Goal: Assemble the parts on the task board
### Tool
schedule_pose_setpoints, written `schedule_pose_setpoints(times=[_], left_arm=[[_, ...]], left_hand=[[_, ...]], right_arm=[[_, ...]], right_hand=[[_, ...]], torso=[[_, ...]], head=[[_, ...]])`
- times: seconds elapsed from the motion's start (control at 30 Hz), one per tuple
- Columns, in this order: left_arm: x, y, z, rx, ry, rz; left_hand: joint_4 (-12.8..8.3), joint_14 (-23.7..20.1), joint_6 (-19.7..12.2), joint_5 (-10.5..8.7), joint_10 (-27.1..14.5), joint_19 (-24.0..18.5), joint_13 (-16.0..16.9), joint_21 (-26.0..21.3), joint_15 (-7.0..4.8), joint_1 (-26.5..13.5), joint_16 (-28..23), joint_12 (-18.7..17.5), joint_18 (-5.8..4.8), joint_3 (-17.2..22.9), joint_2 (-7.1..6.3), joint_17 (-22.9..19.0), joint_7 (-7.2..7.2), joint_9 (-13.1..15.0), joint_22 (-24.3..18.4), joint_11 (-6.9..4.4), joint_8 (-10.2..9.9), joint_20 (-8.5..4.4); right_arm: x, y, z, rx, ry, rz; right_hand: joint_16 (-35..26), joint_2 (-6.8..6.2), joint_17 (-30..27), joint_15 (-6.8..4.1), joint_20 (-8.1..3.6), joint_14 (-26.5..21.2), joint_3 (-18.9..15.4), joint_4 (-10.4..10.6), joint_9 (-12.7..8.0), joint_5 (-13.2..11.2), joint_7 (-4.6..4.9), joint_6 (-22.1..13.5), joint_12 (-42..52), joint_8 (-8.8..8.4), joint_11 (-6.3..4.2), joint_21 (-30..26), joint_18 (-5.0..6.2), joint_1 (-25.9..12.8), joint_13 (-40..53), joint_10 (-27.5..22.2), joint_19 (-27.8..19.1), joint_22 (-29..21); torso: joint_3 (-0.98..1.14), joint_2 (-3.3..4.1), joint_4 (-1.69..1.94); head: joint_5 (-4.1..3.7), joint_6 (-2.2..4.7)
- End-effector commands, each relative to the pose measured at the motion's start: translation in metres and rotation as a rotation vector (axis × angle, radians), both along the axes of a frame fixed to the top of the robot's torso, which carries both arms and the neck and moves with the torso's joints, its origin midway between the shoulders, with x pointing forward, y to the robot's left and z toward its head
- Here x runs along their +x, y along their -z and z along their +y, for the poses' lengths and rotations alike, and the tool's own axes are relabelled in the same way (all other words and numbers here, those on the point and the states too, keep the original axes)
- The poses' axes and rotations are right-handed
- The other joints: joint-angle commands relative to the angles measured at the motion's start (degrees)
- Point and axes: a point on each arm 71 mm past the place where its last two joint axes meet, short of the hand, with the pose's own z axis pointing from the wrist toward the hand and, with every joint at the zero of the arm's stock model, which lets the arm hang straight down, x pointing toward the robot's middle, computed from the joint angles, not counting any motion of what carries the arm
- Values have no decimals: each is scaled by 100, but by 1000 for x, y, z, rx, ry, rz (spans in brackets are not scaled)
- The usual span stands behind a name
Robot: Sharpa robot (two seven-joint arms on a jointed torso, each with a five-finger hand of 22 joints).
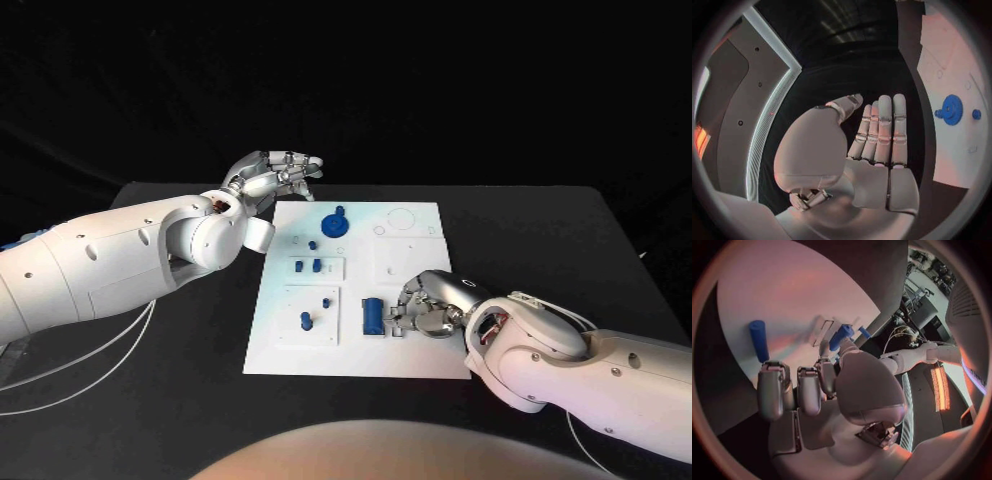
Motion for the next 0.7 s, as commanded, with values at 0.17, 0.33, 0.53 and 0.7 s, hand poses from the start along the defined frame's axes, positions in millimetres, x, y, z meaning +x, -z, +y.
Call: schedule_pose_setpoints(times=[0.17,0.33,0.53,0.7], left_arm=[[0,-1,-2,-6,14,-7],[0,-1,-2,-7,16,-6],[0,-1,-3,-7,17,-6],[0,-1,-3,-8,17,-6]], left_hand=[[30,-36,-35,36,-48,15,9,-34,-12,-48,16,27,66,6,12,-6,4,9,-9,7,10,44],[30,-36,-35,36,-48,15,9,-34,-12,-48,16,27,66,6,12,-6,4,9,-9,7,10,44],[30,-36,-35,36,-48,15,9,-34,-12,-48,16,27,66,6,12,-6,4,9,-9,7,10,44],[30,-36,-35,36,-48,15,9,-34,-12,-48,16,27,66,6,12,-6,4,9,-9,7,10,44]], right_arm=[[0,-10,-6,55,1,-22],[-2,-10,1,59,-34,5],[-4,-6,10,47,-71,36],[-5,-3,14,37,-81,49]], right_hand=[[24,-13,398,-46,-24,384,-17,35,-11,42,12,1,-2,-40,25,13,-54,-62,120,16,225,1241],[28,-30,408,-44,-23,386,-18,25,-12,48,9,3,16,-40,24,30,-58,-48,137,26,231,1246],[37,-56,428,-47,-23,390,-2,7,-13,20,0,21,49,-33,16,45,-60,23,170,48,237,1250],[37,-69,430,-48,-23,390,0,5,-13,0,0,25,57,-31,14,47,-61,42,179,54,238,1251]], torso=[[-5,-1,-12],[3,-4,8],[-9,-1,3],[-9,5,3]], head=[[-6,26],[-22,19],[-19,29],[-19,25]])
